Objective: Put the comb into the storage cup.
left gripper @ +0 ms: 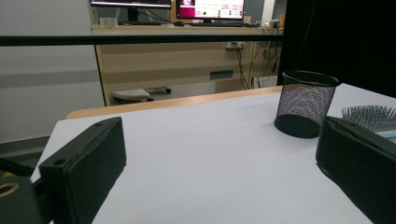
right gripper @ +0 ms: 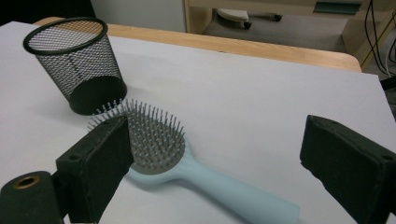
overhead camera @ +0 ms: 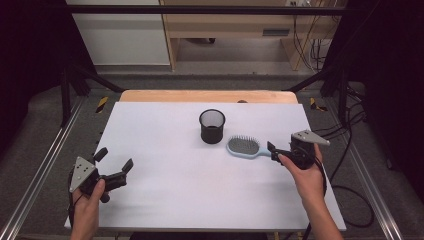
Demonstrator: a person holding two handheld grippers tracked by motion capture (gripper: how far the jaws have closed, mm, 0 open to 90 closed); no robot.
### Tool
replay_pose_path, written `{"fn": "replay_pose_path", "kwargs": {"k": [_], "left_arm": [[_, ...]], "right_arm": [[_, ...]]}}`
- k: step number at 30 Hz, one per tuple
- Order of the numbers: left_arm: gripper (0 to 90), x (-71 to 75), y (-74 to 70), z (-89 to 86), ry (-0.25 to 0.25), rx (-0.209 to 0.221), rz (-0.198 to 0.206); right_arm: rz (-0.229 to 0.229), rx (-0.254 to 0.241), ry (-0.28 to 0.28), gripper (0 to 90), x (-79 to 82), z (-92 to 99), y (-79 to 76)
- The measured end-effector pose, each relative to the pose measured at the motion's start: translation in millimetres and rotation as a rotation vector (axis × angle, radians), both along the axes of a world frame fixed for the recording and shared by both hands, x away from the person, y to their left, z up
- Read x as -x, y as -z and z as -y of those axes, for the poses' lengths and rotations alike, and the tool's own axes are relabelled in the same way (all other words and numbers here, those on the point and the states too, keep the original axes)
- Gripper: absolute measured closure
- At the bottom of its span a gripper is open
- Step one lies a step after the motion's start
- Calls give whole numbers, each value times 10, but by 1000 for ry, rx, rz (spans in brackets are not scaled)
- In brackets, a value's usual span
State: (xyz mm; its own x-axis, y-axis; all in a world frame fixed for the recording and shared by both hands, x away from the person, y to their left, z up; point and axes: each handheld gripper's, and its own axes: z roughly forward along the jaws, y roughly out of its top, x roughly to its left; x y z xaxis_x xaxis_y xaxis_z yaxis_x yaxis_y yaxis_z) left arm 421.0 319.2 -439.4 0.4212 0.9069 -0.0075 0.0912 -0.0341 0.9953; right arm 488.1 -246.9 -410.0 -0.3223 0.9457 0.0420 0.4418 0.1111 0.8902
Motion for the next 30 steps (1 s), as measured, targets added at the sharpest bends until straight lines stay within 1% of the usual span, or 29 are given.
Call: {"fn": "replay_pose_path", "kwargs": {"k": [4,6,9,11,13,14,18,20,22,23,25,26,28,30], "left_arm": [[18,2,-5,-8,-1,4,3],[18,3,-5,-10,1,-2,2],[18,-6,-1,5,3,-6,1],[18,-8,0,11,4,-5,0],[18,-3,-3,14,6,-8,2],[18,-2,-4,10,6,-11,3],[18,-1,-4,4,4,-9,3],[18,-1,-4,7,6,-10,4],[18,-2,-5,10,8,-12,4],[18,-2,-5,11,8,-13,4],[18,-2,-4,15,7,-10,3],[18,-2,-5,12,8,-13,4],[18,-1,-6,8,7,-12,5],[18,-1,-6,5,6,-10,5]], "right_arm": [[-39,31,5,109,-197,44,-22],[-57,36,13,120,-292,73,-22],[-81,33,28,174,-409,118,-9],[-99,32,25,252,-466,142,7],[-122,37,16,305,-516,158,29],[-132,33,21,351,-532,160,37],[-143,39,29,479,-582,181,70],[-142,61,32,561,-593,192,88],[-153,64,32,617,-602,197,107],[-153,66,32,659,-609,195,122],[-161,98,37,719,-623,198,148],[-166,98,32,765,-628,199,161],[-174,110,25,821,-639,191,191],[-185,117,15,854,-646,179,226]]}}
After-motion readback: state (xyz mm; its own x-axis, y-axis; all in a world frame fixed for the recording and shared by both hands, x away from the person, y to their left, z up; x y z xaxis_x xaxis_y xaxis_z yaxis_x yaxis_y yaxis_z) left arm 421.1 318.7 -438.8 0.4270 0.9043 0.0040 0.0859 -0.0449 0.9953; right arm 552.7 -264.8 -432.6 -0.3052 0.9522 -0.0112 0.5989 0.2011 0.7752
